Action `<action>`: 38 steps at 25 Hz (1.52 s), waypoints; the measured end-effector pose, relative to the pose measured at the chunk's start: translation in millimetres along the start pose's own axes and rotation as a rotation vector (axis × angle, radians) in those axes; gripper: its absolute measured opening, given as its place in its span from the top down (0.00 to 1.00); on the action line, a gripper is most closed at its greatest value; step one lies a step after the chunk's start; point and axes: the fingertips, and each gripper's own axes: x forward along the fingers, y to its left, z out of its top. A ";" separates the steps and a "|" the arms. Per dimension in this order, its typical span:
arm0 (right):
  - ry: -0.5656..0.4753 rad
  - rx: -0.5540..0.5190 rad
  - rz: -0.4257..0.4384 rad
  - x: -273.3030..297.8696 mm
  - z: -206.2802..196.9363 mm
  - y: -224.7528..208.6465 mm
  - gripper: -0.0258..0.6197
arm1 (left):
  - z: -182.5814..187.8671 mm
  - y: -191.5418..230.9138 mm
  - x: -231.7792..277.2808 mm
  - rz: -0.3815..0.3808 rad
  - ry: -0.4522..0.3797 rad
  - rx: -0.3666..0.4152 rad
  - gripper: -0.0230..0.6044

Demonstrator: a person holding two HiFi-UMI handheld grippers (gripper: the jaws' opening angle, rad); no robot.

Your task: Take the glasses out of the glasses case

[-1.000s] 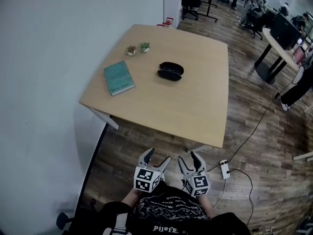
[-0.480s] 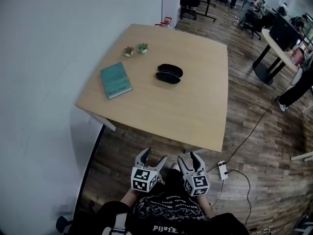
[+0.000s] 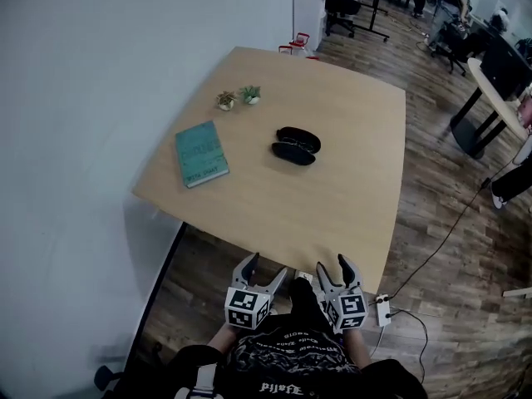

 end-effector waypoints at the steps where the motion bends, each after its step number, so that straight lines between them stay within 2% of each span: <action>1: 0.004 -0.027 -0.002 9.4 6.6 -12.1 0.55 | 6.6 3.2 10.4 0.010 0.001 -0.003 0.42; 5: 0.000 -0.045 0.038 39.8 36.6 -47.9 0.55 | 34.9 7.8 49.4 0.046 0.000 -0.009 0.42; 8: 0.026 -0.169 0.120 61.3 59.7 -55.6 0.55 | 59.2 15.2 69.8 0.089 -0.017 -0.017 0.42; 10: 0.035 -0.208 0.168 74.0 70.1 -63.5 0.55 | 68.1 18.9 81.8 0.110 -0.021 -0.027 0.42; 14: 0.024 -0.182 0.194 96.9 88.8 -86.1 0.55 | 82.5 20.9 105.9 0.144 -0.024 -0.028 0.42; 16: 0.047 -0.197 0.210 106.2 92.0 -92.9 0.55 | 91.2 20.2 115.7 0.160 -0.031 -0.030 0.42; 19: 0.128 -0.315 0.263 120.6 84.0 -95.4 0.55 | 103.1 23.2 130.1 0.190 -0.039 -0.023 0.42; 21: 0.149 -0.331 0.293 129.2 82.2 -97.1 0.55 | 111.4 24.7 138.8 0.199 -0.047 -0.016 0.42; 25: 0.119 -0.285 0.304 148.1 97.7 -101.6 0.55 | 117.6 21.6 151.1 0.191 -0.044 -0.004 0.42; 30: 0.121 -0.286 0.302 168.3 113.9 -104.0 0.58 | 117.2 20.3 162.8 0.174 -0.026 -0.002 0.42; 38: 0.112 -0.326 0.296 211.6 131.8 -94.1 0.59 | 121.2 46.7 182.2 0.156 -0.025 -0.020 0.42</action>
